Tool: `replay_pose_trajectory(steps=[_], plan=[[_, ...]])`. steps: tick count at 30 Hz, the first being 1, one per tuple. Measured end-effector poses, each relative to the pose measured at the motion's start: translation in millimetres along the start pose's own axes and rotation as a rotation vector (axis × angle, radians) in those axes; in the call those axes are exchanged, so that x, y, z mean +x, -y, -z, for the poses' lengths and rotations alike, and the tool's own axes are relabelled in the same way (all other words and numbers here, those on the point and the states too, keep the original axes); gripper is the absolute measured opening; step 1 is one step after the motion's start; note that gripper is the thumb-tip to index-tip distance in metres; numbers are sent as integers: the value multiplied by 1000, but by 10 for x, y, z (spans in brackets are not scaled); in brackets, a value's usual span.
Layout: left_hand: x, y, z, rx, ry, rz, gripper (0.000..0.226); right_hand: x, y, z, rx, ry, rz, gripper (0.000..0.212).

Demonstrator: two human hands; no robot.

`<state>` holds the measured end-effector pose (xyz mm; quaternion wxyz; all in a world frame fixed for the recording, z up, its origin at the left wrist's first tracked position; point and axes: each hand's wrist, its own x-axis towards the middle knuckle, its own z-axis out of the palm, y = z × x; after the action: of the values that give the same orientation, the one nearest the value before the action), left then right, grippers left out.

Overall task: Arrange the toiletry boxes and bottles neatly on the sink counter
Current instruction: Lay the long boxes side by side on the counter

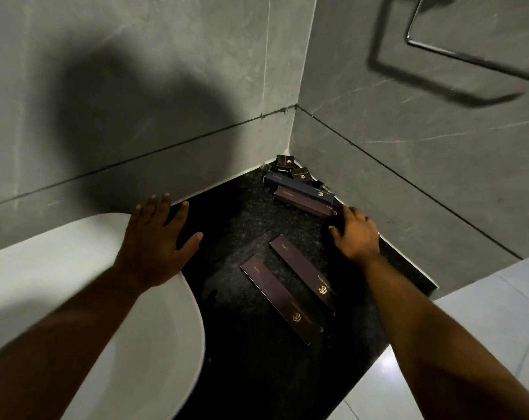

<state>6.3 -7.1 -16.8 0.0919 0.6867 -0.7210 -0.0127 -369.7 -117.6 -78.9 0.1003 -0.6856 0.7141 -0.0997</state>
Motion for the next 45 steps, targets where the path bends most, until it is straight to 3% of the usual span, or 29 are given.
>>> replay_pose_trajectory(steps=[5, 10, 15, 20, 23, 26, 28, 38, 45], plan=[[-23, -25, 12, -25, -2, 17, 81, 98, -40, -49, -49, 29, 42, 55], [-37, -43, 32, -37, -2, 6, 91, -255, -274, -136, 117, 58, 13, 46], [-28, -32, 15, -47, 2, 23, 81, -819, -579, -266, 127, -75, -42, 43], [-29, -29, 18, -60, 3, 19, 84, -1014, -640, -335, 113, -135, -121, 47], [-29, -32, 23, -59, 0, 21, 85, -1027, -598, -312, 143, -116, -133, 60], [-29, -30, 27, -67, 10, 27, 84, -1138, -495, -292, 220, -246, -168, 72], [-29, -29, 33, -67, 5, 30, 84, -1301, -357, -336, 195, -326, -94, 71], [-59, -85, 103, -47, -6, 12, 82, -1543, -167, -458, 114, -136, 59, 61], [-50, -55, 61, -50, -5, 9, 78, -1545, -167, -469, 127, -139, 83, 54]])
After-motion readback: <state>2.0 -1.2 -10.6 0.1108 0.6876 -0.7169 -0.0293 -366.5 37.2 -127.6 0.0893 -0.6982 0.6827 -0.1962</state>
